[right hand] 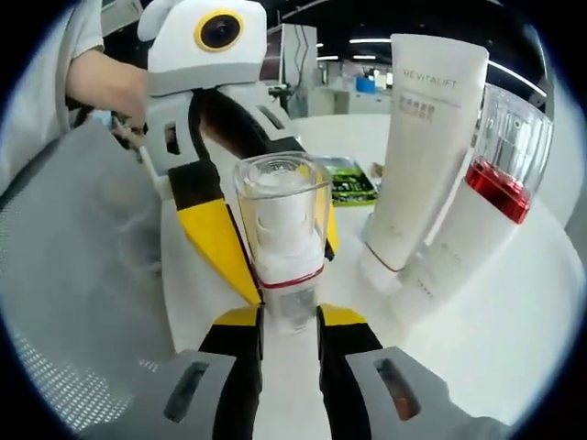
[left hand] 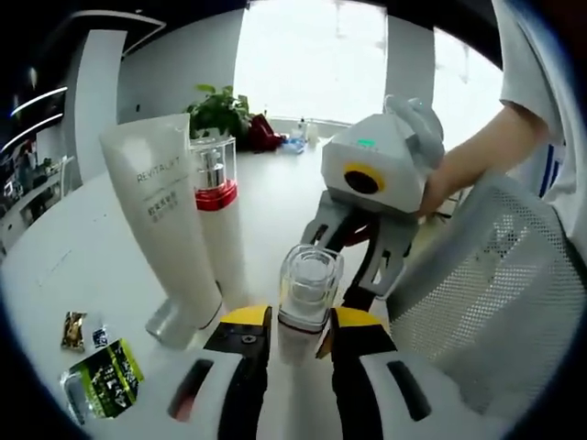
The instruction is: Arrange the skincare products in the storage area until every visible bottle or jar stands upright without overlapping.
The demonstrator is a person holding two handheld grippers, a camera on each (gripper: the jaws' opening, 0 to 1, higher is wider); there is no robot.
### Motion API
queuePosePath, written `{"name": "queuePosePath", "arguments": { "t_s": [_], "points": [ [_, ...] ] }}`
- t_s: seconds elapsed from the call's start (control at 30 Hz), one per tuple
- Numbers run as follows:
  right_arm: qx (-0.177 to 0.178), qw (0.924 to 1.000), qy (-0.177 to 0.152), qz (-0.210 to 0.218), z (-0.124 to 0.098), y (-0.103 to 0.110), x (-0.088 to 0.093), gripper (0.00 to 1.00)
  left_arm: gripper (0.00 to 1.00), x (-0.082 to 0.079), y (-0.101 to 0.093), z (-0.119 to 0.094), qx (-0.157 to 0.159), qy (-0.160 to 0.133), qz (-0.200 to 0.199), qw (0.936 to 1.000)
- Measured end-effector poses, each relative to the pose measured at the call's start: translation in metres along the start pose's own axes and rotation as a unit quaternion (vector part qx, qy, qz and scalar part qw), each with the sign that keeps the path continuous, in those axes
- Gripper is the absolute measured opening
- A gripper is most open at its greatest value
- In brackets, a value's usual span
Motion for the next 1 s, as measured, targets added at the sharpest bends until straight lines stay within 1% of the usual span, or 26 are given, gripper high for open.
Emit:
{"name": "queuePosePath", "arguments": {
  "t_s": [0.23,0.37,0.43,0.53,0.57,0.73,0.83,1.0],
  "points": [
    [0.004,1.0000,0.005,0.003,0.000,-0.001,0.002,0.23,0.24,0.005,0.005,0.000,-0.005,0.005,0.006,1.0000],
    [0.006,0.9999,0.005,0.007,-0.003,-0.001,0.003,0.24,0.23,0.012,0.003,-0.002,-0.010,0.020,0.022,0.9995],
    [0.008,0.9999,0.006,0.011,-0.005,-0.001,0.006,0.24,0.22,0.015,0.001,-0.002,-0.011,0.025,0.023,0.9993],
    [0.014,0.9996,0.009,0.023,-0.010,0.001,0.010,0.25,0.20,0.018,-0.001,-0.002,-0.028,0.028,0.016,0.9991],
    [0.017,0.9995,0.010,0.025,-0.012,0.002,0.011,0.25,0.20,0.019,-0.001,-0.001,-0.039,0.028,0.010,0.9988],
    [0.033,0.9983,0.001,0.047,-0.024,0.009,0.015,0.28,0.19,0.022,-0.003,0.004,-0.045,0.026,0.007,0.9986],
    [0.043,0.9974,-0.002,0.057,-0.032,0.013,0.016,0.28,0.17,0.020,-0.007,0.007,-0.047,0.023,0.010,0.9986],
    [0.063,0.9957,-0.007,0.068,-0.044,0.018,0.021,0.27,0.17,0.021,-0.005,0.012,-0.053,0.023,0.009,0.9983]
  ]
}}
Point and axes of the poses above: the point that each gripper's makers call its tool centre point, and the gripper's own axes: z roughly forward along the fingers, y roughly to its left, x roughly out of its underside, the point moved 10 cm from there along -z, roughly backward along the fingers, and after that the axes turned 14 degrees about -x, right-handed, at the moved point
